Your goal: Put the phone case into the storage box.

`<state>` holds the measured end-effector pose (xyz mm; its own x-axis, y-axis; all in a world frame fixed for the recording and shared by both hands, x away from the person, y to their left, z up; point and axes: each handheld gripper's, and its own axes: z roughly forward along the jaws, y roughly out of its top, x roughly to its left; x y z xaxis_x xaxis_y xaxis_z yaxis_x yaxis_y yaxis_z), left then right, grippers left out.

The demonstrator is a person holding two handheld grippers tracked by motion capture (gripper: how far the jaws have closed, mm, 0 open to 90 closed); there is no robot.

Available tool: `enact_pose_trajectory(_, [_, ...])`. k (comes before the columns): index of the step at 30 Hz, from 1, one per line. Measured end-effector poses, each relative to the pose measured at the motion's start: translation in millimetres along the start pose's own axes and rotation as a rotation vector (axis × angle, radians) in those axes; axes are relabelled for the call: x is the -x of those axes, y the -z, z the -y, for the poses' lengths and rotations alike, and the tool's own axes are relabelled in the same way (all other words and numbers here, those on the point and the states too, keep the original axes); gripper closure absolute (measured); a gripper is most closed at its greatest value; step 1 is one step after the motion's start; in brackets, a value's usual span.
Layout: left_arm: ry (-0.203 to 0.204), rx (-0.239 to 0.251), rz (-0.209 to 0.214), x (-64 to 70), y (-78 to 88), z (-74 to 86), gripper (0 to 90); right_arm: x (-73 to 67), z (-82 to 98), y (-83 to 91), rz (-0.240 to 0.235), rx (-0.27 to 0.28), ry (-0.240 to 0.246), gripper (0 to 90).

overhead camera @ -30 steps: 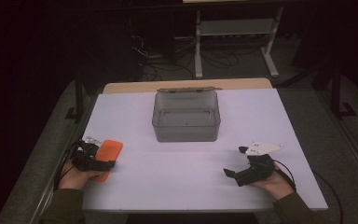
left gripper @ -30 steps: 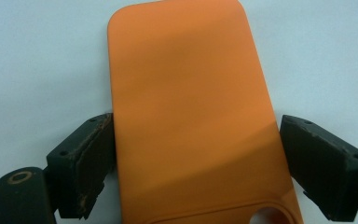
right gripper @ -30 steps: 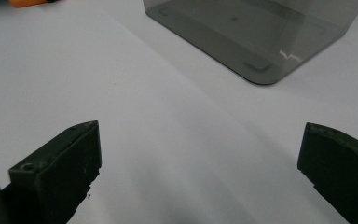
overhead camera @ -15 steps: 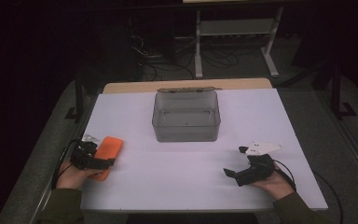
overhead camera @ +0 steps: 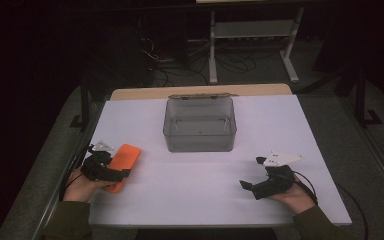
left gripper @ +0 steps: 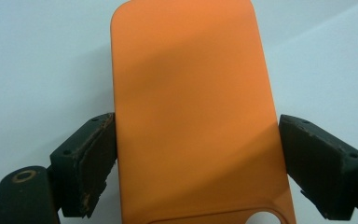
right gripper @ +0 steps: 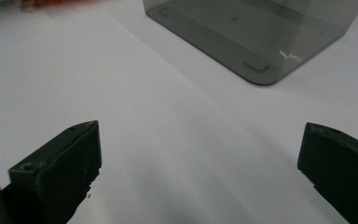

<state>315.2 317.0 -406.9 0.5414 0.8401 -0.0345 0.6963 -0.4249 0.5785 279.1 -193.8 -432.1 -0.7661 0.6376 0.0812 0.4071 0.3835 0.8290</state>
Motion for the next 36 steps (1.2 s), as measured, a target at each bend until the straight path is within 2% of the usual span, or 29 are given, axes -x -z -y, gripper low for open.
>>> enact_pose_trajectory(15, [-0.081, 0.007, 0.090, 27.7, -3.7, -15.8, 13.7, -0.1, -0.3, 0.1, -0.001, 0.004, -0.001, 0.0])
enact_pose_trajectory(26, [-0.157, 0.002, 0.159, 55.3, -9.8, -29.2, 13.8, 0.4, -0.3, 1.2, 0.004, 0.006, -0.009, 0.0])
enact_pose_trajectory(36, [-0.209, -0.005, 0.205, 74.0, -15.5, -40.7, 13.8, 0.3, -0.4, 1.1, 0.005, 0.007, -0.006, 0.0])
